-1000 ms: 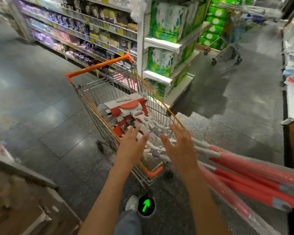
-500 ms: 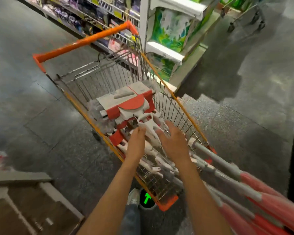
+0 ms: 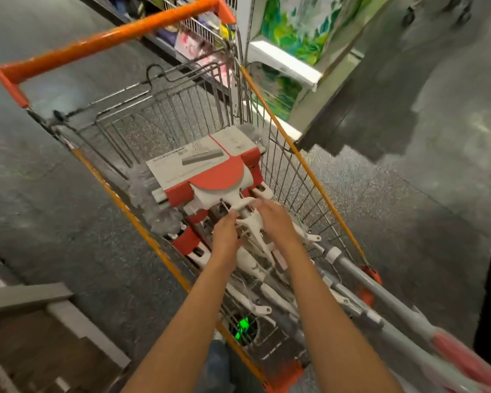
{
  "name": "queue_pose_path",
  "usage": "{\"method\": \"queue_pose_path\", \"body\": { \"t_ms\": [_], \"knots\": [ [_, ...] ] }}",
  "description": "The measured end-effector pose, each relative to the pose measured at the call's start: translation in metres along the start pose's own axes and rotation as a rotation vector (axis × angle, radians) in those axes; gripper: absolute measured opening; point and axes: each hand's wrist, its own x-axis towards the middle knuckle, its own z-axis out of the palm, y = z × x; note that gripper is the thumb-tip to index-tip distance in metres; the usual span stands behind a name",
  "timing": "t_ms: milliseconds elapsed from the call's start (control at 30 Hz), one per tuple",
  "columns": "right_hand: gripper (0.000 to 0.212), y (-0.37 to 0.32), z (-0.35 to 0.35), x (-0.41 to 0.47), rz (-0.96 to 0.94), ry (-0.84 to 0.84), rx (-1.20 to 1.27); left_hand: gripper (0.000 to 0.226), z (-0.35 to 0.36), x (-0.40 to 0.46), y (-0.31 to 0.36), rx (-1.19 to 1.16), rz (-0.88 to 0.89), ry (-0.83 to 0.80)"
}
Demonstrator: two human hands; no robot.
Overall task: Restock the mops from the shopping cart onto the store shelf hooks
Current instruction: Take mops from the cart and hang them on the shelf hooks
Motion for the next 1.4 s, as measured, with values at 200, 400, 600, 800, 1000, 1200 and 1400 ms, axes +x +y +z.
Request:
{"method": "queue_pose_path", "body": {
  "t_ms": [200,400,600,800,1000,1200,1400],
  "knots": [
    [0.033,0.005,0.000,0.024,0.059,-0.007,0.029,0.026,-0.005,0.013,-0.004,-0.013,0.002,0.041],
    [0.035,0.017,0.004,0.021,-0.059,0.064,-0.045,0.027,-0.005,0.001,-0.004,-0.022,0.030,0.008],
    [0.031,0.007,-0.006,-0.008,-0.066,0.132,-0.041,0.026,-0.008,-0.030,-0.001,-0.028,0.069,-0.028],
    [0.028,-0.018,-0.028,-0.043,-0.106,0.188,-0.090,0.026,-0.004,-0.071,0.015,-0.048,0.124,-0.117],
    [0.029,-0.041,-0.055,-0.096,-0.168,0.293,-0.020,0.024,0.008,-0.119,0.032,-0.023,0.212,-0.190],
    [0.030,-0.051,-0.083,-0.147,-0.227,0.429,0.028,0.023,0.021,-0.170,0.043,0.014,0.344,-0.287],
    [0.030,-0.053,-0.112,-0.226,-0.282,0.615,0.151,0.022,0.041,-0.233,0.040,0.039,0.429,-0.436]
  ]
}}
